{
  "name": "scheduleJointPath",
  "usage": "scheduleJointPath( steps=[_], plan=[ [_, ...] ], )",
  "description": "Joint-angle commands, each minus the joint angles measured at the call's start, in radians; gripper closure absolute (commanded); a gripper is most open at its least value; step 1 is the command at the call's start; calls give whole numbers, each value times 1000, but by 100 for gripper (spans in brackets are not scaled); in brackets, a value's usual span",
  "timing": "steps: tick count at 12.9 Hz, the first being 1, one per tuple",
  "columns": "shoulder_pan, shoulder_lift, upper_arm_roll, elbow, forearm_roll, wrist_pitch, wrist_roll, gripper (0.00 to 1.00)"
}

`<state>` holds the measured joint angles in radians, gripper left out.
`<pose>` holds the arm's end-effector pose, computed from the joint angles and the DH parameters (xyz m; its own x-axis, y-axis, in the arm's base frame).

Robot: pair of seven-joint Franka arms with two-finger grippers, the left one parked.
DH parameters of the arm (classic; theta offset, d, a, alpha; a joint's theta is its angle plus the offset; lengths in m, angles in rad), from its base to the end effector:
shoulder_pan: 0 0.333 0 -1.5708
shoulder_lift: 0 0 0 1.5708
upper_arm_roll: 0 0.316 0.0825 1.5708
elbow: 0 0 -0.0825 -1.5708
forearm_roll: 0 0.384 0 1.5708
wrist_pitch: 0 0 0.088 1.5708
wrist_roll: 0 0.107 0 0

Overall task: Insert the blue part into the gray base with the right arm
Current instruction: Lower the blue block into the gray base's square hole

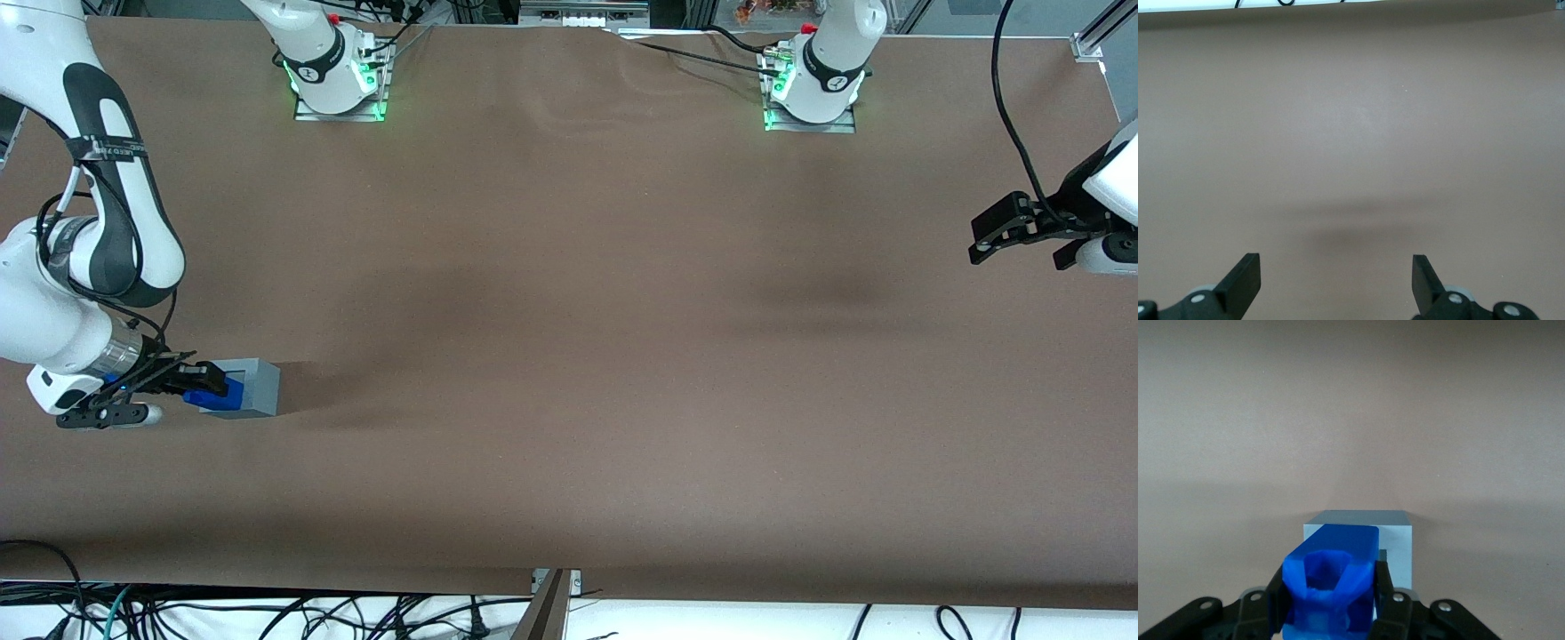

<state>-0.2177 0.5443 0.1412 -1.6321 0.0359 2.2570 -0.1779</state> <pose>0.6903 -0.0645 0.3135 0.9937 0.0519 0.0995 0.0606 -0.9944 -0.0861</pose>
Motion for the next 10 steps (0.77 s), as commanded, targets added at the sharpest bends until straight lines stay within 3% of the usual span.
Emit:
scheduleJointPath(
  steps=[1, 10],
  plan=[
    [-9, 9, 5, 24, 25, -5, -32, 89],
    [-23, -10, 5, -21, 27, -20, -98, 87]
  ],
)
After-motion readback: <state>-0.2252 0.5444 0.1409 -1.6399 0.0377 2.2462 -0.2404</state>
